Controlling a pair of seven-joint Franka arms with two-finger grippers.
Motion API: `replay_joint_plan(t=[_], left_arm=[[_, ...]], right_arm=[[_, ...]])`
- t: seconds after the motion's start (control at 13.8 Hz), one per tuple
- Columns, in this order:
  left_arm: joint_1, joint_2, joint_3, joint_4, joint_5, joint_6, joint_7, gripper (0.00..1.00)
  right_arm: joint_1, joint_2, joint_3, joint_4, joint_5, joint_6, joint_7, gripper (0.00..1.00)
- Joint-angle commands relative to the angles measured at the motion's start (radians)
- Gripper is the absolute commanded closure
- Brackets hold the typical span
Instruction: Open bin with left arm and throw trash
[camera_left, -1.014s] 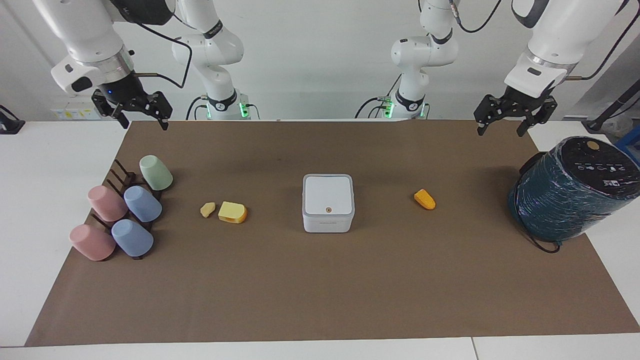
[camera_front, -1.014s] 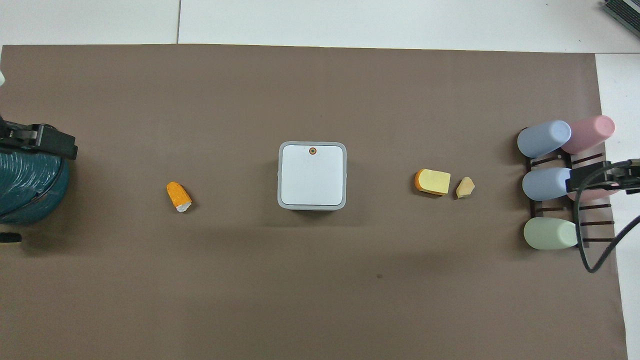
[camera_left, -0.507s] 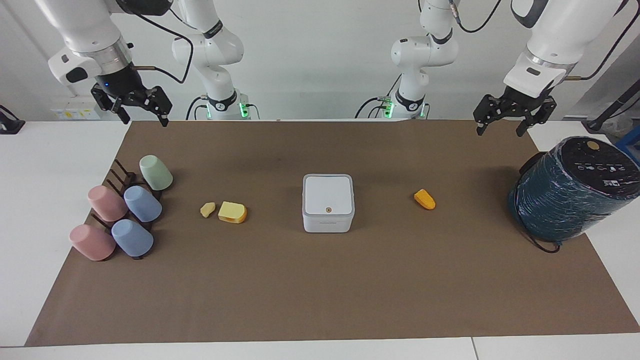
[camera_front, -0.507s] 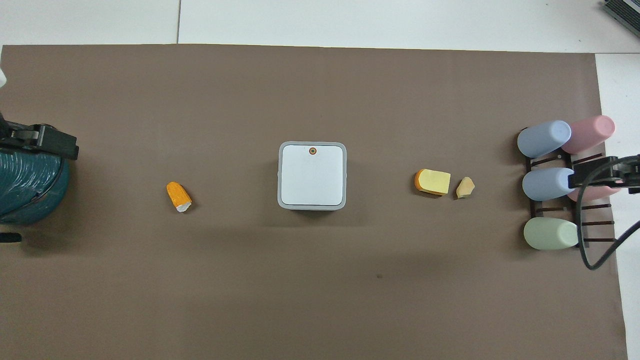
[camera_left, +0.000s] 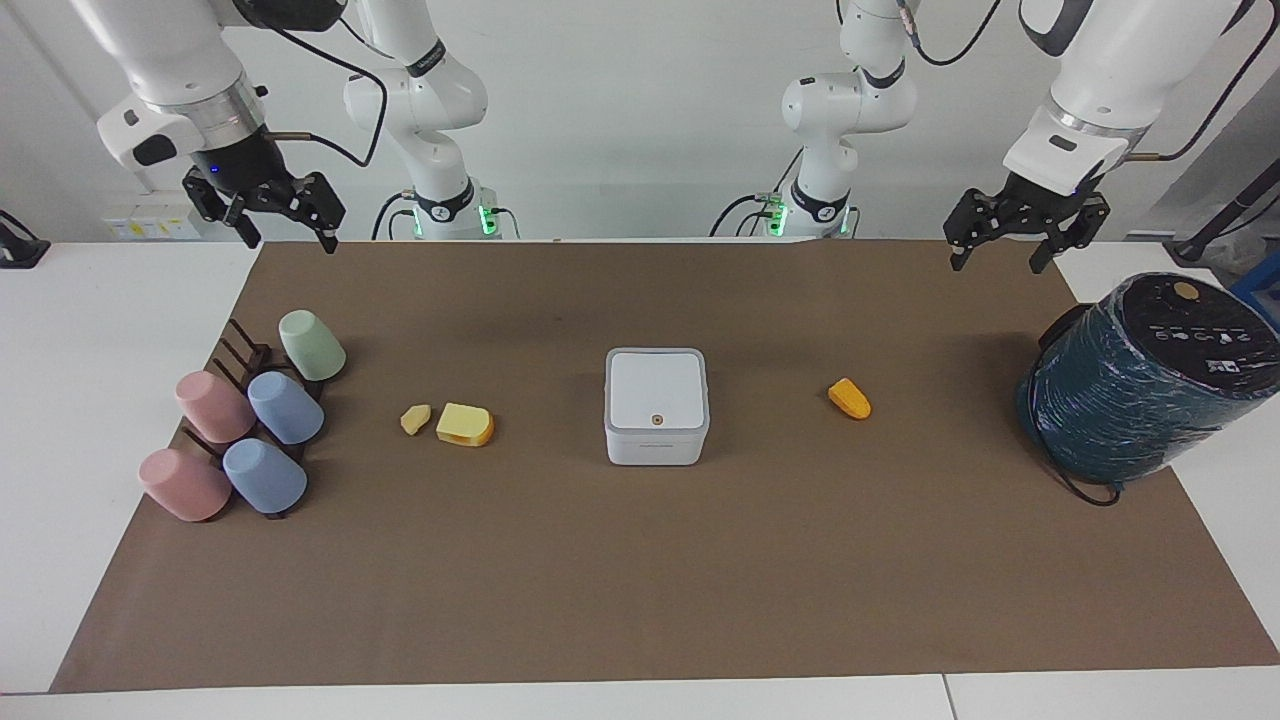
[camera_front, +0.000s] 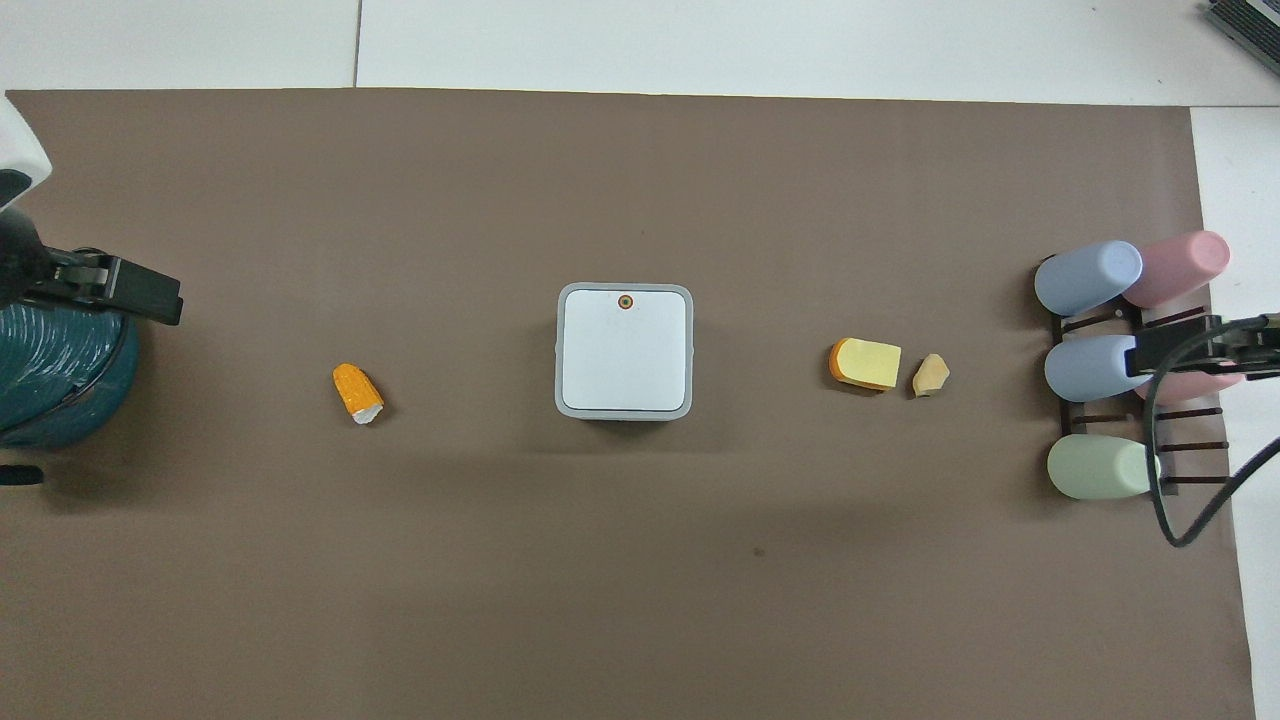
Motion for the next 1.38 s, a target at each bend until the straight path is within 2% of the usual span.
replay_joint_plan(t=[0.0, 0.22, 0.36, 0.43, 0.51, 0.65, 0.72, 0.8, 1.09, 1.3], left_arm=[[-0.019, -0.037, 0.008, -0.056, -0.010, 0.022, -0.009, 0.00], [-0.039, -0.040, 0.008, -0.062, -0.012, 0.022, -0.011, 0.00], [-0.059, -0.041, 0.009, -0.067, -0.012, 0.020, -0.017, 0.00], [-0.059, -0.041, 0.008, -0.070, -0.014, 0.019, -0.017, 0.07], [-0.059, -0.041, 0.009, -0.070, -0.032, 0.016, -0.018, 0.23], [-0.059, -0.049, 0.009, -0.077, -0.056, 0.015, -0.058, 0.72], [-0.062, -0.052, 0.006, -0.086, -0.058, 0.022, -0.107, 0.94], [-0.089, -0.060, 0.003, -0.103, -0.060, 0.032, -0.167, 1.00], [-0.198, -0.095, 0.003, -0.214, -0.067, 0.175, -0.440, 1.00], [-0.260, -0.048, 0.003, -0.215, -0.126, 0.248, -0.605, 1.00]], right_arm=[[0.010, 0.004, 0.003, -0.067, 0.022, 0.098, -0.038, 0.00], [0.043, 0.001, 0.004, -0.199, 0.028, 0.262, -0.067, 0.00], [0.076, 0.048, 0.004, -0.212, 0.028, 0.338, -0.092, 0.00], [0.094, 0.085, 0.004, -0.218, 0.030, 0.379, -0.110, 0.00], [0.109, 0.114, 0.004, -0.244, 0.045, 0.429, -0.142, 0.00], [0.134, 0.172, 0.004, -0.284, 0.094, 0.540, -0.304, 0.00], [0.142, 0.214, 0.004, -0.295, 0.096, 0.574, -0.390, 0.00], [0.151, 0.248, 0.006, -0.308, 0.099, 0.614, -0.426, 0.00], [0.197, 0.291, 0.004, -0.403, 0.122, 0.769, -0.371, 0.00], [0.212, 0.292, 0.004, -0.422, 0.125, 0.855, -0.032, 0.00]])
